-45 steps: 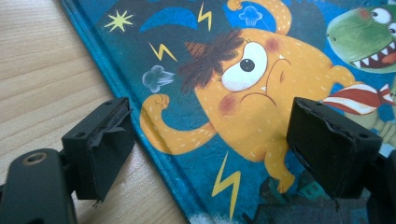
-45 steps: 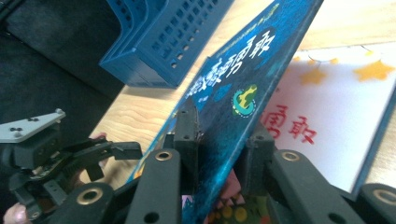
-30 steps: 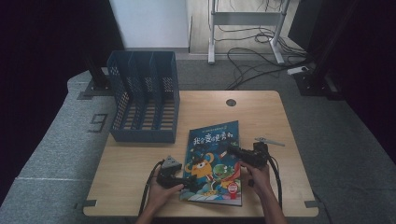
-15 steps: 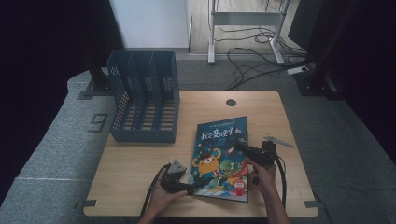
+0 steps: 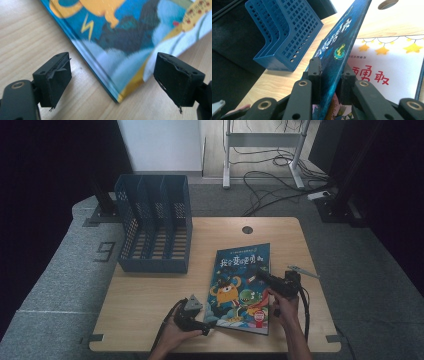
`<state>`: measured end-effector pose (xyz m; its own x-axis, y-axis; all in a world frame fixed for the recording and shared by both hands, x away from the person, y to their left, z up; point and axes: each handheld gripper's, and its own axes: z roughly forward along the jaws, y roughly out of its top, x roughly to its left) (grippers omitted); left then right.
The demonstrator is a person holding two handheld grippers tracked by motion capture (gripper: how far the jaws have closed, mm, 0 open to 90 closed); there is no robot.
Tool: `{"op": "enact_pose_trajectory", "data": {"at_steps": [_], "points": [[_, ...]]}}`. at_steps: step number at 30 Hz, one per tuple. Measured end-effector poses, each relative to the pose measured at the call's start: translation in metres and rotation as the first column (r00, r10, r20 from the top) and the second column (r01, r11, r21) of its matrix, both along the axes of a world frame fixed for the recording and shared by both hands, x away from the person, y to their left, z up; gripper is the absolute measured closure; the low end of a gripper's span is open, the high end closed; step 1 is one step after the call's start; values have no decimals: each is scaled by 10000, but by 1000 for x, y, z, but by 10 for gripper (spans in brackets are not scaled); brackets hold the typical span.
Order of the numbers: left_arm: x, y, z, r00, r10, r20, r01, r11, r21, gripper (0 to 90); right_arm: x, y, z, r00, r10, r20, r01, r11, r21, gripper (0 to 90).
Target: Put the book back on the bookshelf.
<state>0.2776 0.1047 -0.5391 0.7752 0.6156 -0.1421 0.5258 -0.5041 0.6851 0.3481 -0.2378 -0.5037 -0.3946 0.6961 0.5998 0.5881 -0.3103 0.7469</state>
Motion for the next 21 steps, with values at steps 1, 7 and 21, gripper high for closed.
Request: {"op": "enact_pose_trajectory", "data": {"at_steps": [1,7,21], "points": [[-1,-1,-1,10000,-5,41,5,10000,30,137,0,-1,0,10000,-40,36,40,10000,-8,754],[-1,-6,-2,10000,-18,39,18,10000,29,133,-2,-4,3,9997,-93,219,92,10000,34,754],[-2,-8,-2,9999,-36,99,33,9997,225,126,-6,-2,9,9976,-17,694,17,10000,-4,753]]}}
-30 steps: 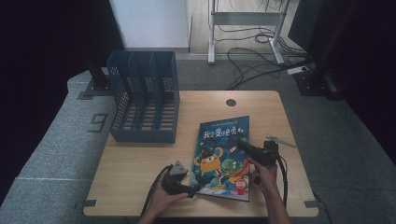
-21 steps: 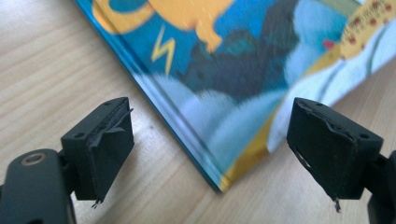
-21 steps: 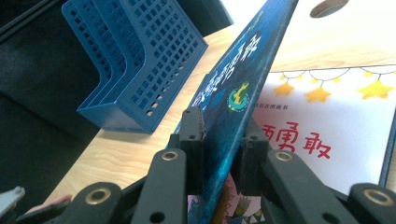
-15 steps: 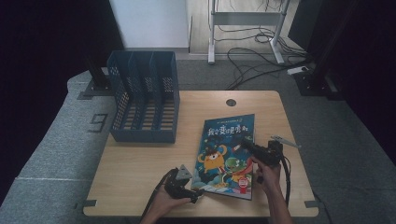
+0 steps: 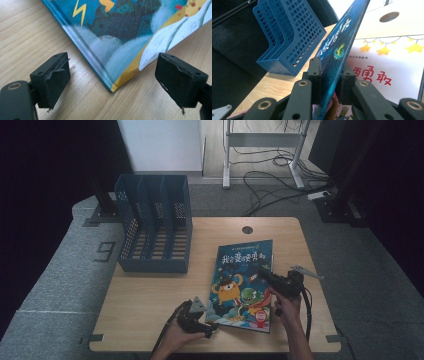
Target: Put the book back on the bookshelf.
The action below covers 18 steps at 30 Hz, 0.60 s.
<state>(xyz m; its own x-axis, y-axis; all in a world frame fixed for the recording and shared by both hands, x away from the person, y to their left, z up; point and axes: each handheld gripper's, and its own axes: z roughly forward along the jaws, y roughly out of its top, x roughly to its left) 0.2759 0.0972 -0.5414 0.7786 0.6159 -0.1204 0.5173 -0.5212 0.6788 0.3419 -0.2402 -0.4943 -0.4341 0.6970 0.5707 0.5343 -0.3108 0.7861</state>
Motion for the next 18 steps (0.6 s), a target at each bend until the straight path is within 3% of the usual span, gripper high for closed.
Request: {"op": "enact_pose_trajectory", "data": {"at_steps": [3,6,13,18], "points": [[0,-1,-1,10000,9,43,-9,9999,152,128,0,-2,0,10000,-94,28,94,10000,7,753],[-2,-5,-4,9987,193,465,-222,9977,640,143,-1,-3,1,9999,-135,78,135,9999,41,753],[-1,-6,-4,9991,206,374,-223,9987,453,138,-3,-1,3,9996,-83,285,81,9999,97,752],[0,-5,-4,9992,185,352,-200,9988,439,122,-6,1,8,9977,50,674,-50,10000,1,753]]}}
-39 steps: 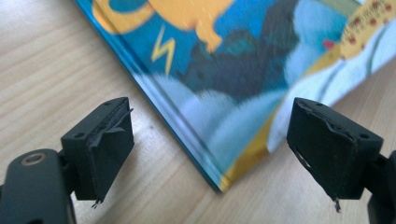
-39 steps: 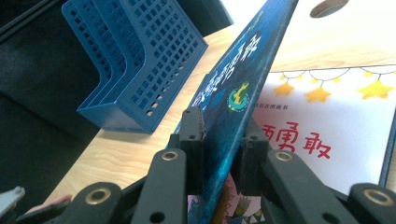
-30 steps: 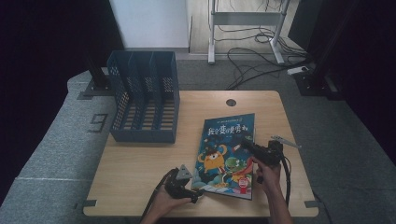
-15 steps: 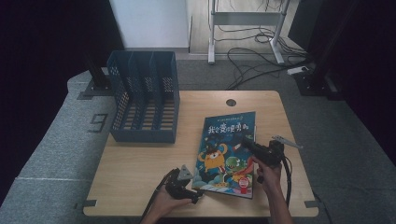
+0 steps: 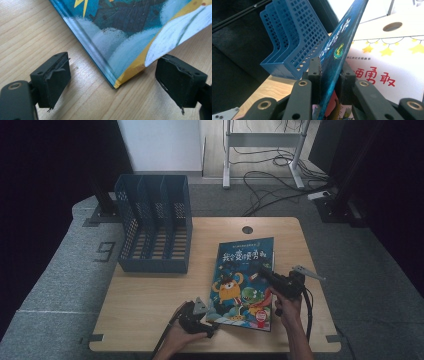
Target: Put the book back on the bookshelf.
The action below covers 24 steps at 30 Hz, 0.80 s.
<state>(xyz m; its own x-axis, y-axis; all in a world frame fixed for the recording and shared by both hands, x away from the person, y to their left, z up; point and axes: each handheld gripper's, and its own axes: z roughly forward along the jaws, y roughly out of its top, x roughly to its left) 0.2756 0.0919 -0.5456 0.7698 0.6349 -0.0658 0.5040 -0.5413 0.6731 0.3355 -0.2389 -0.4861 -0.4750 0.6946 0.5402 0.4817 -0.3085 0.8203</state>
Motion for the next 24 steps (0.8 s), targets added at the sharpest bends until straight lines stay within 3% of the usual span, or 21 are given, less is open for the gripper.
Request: {"op": "enact_pose_trajectory", "data": {"at_steps": [11,24], "points": [[2,1,1,9998,175,-90,-175,9998,21,112,-12,10,15,9918,288,1244,-248,9991,-340,753],[3,0,1,9998,156,-156,-154,9998,140,107,-17,13,21,9833,490,1752,-402,9978,-530,754]]}}
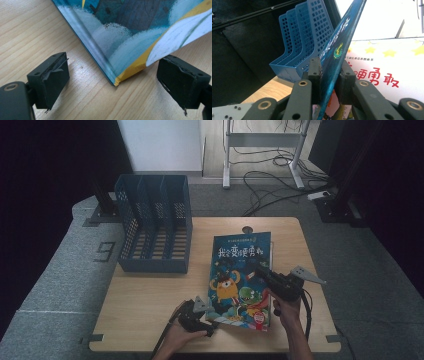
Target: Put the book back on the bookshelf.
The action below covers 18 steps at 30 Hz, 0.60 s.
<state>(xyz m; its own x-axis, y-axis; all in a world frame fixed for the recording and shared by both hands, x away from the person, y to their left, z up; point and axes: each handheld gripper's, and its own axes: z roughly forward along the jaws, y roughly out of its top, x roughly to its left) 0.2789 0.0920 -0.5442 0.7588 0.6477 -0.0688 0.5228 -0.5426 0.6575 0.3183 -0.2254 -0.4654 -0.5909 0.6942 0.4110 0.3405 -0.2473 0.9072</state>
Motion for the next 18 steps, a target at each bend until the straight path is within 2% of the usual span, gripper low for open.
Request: {"op": "enact_pose_trajectory", "data": {"at_steps": [18], "points": [[2,0,1,10000,47,-29,-46,9999,102,107,-5,3,4,9974,175,694,-153,9994,-310,753]]}}
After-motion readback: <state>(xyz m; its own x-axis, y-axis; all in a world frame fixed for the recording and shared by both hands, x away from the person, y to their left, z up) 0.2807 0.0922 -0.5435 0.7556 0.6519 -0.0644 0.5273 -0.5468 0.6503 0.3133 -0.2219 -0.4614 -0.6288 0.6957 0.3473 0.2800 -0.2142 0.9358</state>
